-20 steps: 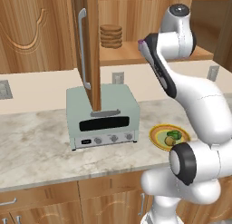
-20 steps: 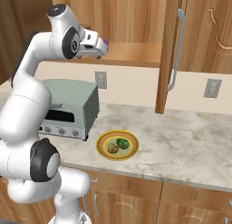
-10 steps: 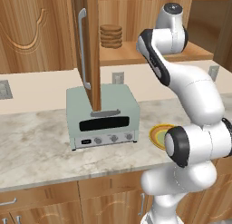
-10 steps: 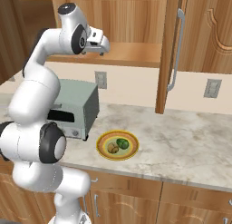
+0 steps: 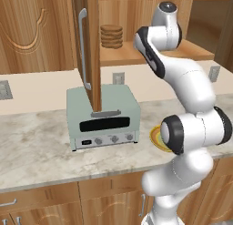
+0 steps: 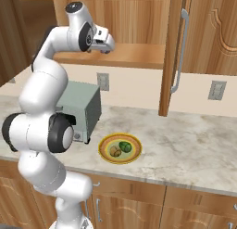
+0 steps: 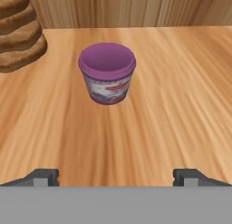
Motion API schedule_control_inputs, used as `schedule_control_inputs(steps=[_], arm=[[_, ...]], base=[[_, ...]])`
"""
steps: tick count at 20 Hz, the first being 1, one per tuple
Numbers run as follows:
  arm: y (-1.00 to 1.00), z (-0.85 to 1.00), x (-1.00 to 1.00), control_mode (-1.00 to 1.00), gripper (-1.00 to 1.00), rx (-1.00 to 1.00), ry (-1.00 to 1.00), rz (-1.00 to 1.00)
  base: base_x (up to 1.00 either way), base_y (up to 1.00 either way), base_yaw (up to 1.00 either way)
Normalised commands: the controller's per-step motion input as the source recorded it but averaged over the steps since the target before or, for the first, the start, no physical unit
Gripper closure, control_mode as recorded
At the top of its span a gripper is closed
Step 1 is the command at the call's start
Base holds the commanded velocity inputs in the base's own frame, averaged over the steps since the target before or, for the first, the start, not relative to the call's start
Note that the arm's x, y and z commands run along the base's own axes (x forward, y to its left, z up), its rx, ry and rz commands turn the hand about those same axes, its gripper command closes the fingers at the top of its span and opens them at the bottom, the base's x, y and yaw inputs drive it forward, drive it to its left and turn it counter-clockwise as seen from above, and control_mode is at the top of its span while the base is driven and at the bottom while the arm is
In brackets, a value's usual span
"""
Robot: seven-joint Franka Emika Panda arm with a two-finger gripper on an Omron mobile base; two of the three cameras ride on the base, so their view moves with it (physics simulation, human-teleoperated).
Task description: Pick the avocado and bread from the counter and place them on the plate. Then pick the jam from the cabinet and place it next to the plate. Lastly close the cabinet door.
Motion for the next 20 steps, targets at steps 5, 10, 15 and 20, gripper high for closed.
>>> schedule_control_inputs(steps=[5, 10, 15, 20], arm=[[0.0, -0.05, 0.32, -1.0, -1.0, 0.0, 0.0, 0.0], [0.0, -0.09, 0.39, -1.0, -1.0, 0.0, 0.0, 0.0], [0.0, -0.03, 0.36, -1.0, -1.0, 0.0, 0.0, 0.0], [0.0, 0.0, 0.38, -1.0, -1.0, 0.0, 0.0, 0.0]], base=[[0.0, 0.0, 0.0], [0.0, 0.0, 0.0], [0.0, 0.0, 0.0], [0.0, 0.0, 0.0]])
